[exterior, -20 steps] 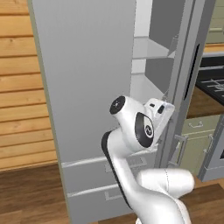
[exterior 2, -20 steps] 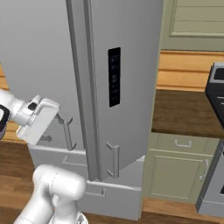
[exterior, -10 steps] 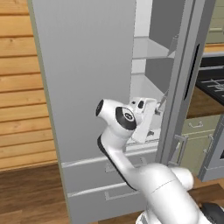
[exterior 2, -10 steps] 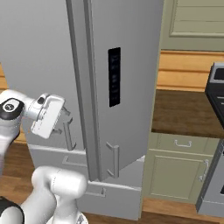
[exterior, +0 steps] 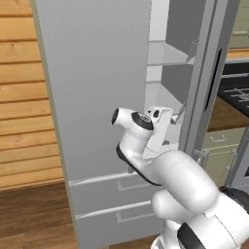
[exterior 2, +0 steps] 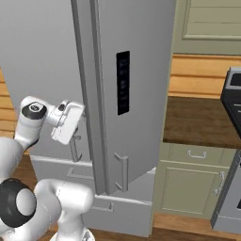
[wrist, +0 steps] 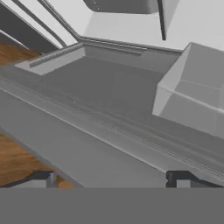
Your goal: Take the strawberry from the fridge and place it on top of the pancake, located on the dining counter.
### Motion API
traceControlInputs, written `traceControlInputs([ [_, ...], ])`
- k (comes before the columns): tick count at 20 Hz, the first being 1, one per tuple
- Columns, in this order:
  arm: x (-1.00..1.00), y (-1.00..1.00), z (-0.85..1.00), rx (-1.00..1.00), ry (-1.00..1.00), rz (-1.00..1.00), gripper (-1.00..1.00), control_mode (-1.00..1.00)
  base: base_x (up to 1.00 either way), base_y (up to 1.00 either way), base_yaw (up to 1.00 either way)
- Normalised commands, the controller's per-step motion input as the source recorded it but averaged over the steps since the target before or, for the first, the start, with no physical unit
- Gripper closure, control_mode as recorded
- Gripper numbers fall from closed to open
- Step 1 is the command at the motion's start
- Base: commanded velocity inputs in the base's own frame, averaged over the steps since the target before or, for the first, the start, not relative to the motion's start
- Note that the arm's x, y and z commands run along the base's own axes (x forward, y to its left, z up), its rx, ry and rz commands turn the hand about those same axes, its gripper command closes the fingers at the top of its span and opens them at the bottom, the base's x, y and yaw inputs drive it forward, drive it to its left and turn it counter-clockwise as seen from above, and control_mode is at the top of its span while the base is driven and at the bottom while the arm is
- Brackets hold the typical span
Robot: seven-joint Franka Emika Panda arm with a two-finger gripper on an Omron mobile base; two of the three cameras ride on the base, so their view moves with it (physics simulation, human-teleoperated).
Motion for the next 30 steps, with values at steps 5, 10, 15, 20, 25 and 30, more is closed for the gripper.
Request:
traceControlInputs([
  [5, 0.29, -0.41, -0.2, 0.0, -0.04, 0.0, -1.0, -1.0, 0.0, 0.0, 0.0],
  [10, -0.42, -0.79, -0.08, 0.0, -0.06, 0.0, -1.0, -1.0, 0.0, 0.0, 0.0],
  [15, -0.81, -0.93, 0.0, 0.0, -0.15, 0.0, -1.0, -1.0, 0.0, 0.0, 0.0],
  [20, -0.4, -1.0, 0.0, 0.08, -0.13, 0.0, -1.0, -1.0, 0.0, 0.0, 0.0],
  [25, -0.01, -0.95, 0.0, 0.12, -0.09, 0.07, -1.0, -1.0, 0.0, 0.0, 0.0],
  [30, 0.0, -0.6, 0.0, 0.1, -0.08, 0.15, -1.0, -1.0, 0.0, 0.0, 0.0],
])
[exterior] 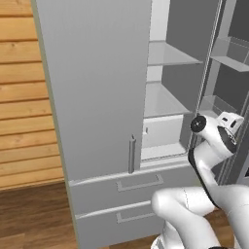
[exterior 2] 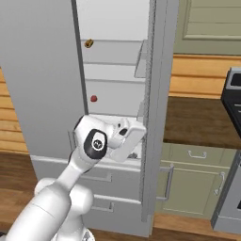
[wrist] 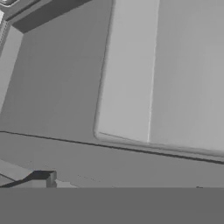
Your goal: Take the strawberry from the fridge and place it on top of the pancake, located on the dining counter.
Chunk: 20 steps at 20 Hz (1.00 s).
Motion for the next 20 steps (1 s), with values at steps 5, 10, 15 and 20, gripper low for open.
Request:
traceControlInputs([
  [5, 0.0, -0.37, 0.0, 0.09, -0.05, 0.08, -1.0, -1.0, 0.0, 0.0, 0.0],
  [10, -0.08, 0.21, 0.06, 0.13, 0.0, 0.0, -1.0, -1.0, 0.0, 0.0, 0.0],
  [15, -0.01, 0.69, 0.27, 0.32, 0.0, -0.05, -1.0, -1.0, 0.0, 0.0, 0.0],
  [20, 0.08, 1.0, -0.05, 0.43, -0.01, -0.19, -1.0, -1.0, 0.0, 0.0, 0.0],
])
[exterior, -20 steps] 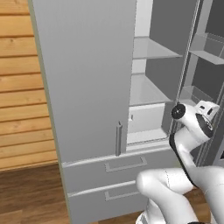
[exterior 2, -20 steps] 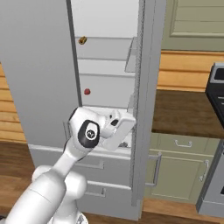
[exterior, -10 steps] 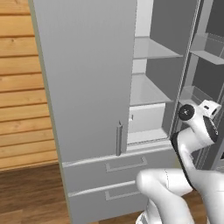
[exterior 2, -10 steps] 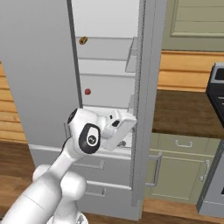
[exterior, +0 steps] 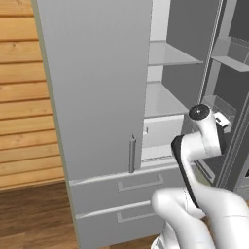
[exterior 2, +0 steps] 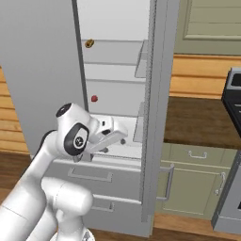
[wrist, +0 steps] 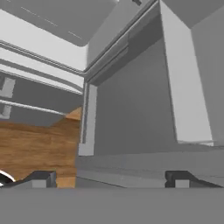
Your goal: Take the strawberry from the fridge and place it on top of the pancake, located on the dining counter.
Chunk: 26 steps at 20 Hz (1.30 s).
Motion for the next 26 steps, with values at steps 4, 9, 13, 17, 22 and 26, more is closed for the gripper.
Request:
traceControlInputs([
  [4, 0.14, 1.0, -0.14, 0.48, -0.06, -0.22, -1.0, -1.0, 0.0, 0.0, 0.0],
  [9, 0.21, 1.0, -0.09, 0.51, -0.07, -0.21, -1.0, -1.0, 0.0, 0.0, 0.0],
  [13, 0.32, 0.88, 0.03, 0.51, -0.17, -0.23, -1.0, -1.0, 0.0, 0.0, 0.0],
  [17, 0.53, 0.43, 0.07, 0.08, -0.04, 0.04, -1.0, -1.0, 0.0, 0.0, 0.0],
  [22, 0.62, 0.43, 0.0, -0.17, 0.05, 0.15, -1.0, -1.0, 0.0, 0.0, 0.0],
  [26, 0.53, 0.63, -0.11, -0.06, 0.03, 0.05, -1.0, -1.0, 0.0, 0.0, 0.0],
])
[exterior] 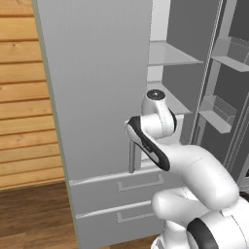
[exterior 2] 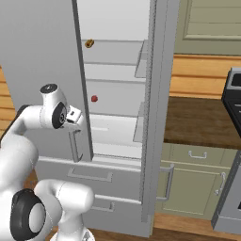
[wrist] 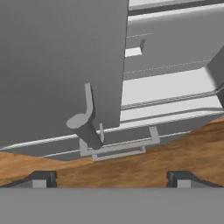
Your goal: Take the strawberry from the fridge and place it on top of the pancake, located on the dining counter.
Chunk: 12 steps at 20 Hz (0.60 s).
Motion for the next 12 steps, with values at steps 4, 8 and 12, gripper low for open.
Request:
traceControlInputs([
  [4, 0.3, 0.39, -0.15, 0.0, -0.04, 0.0, -1.0, -1.0, 0.0, 0.0, 0.0],
  [8, 0.21, 0.0, -0.26, 0.0, -0.15, 0.0, -1.0, -1.0, 0.0, 0.0, 0.0],
  [12, 0.24, 0.04, -0.39, 0.0, -0.1, 0.0, -1.0, -1.0, 0.0, 0.0, 0.0],
])
